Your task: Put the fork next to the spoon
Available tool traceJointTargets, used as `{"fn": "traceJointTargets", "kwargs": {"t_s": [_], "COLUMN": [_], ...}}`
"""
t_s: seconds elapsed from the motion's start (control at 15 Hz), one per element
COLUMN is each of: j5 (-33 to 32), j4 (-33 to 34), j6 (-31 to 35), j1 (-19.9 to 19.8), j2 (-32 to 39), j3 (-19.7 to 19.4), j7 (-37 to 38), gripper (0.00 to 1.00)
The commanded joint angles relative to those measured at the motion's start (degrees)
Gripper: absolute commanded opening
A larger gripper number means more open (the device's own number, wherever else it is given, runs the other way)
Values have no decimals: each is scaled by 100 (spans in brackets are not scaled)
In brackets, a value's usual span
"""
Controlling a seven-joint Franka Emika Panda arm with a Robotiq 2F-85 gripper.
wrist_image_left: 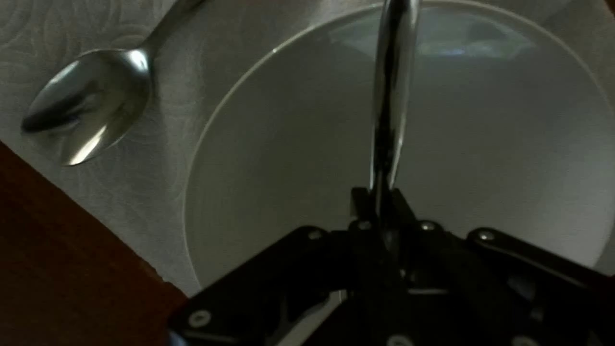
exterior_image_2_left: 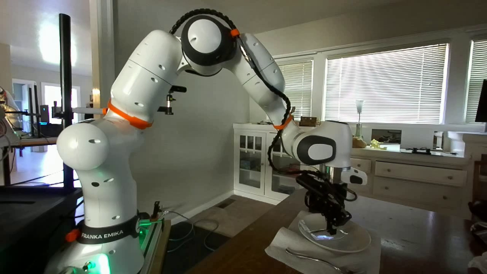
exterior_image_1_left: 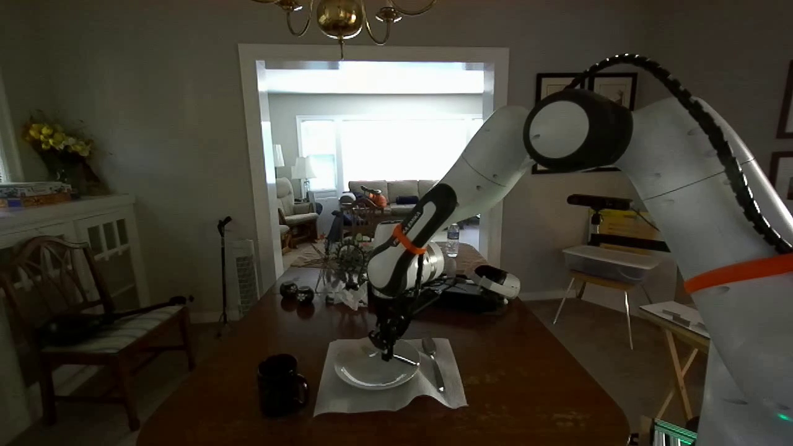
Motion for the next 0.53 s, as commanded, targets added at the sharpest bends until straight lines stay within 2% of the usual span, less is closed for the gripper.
{"fn": "traceJointTargets", "kwargs": {"t_s": [0.0, 0.47], "j5": [108, 356], "j4": [-414, -1751], "j6": [-12, 355], "j1": [1, -73], "j2": [-509, -1567], "j3": [-117, -489], "j7": [573, 1699], "gripper": [3, 3]}}
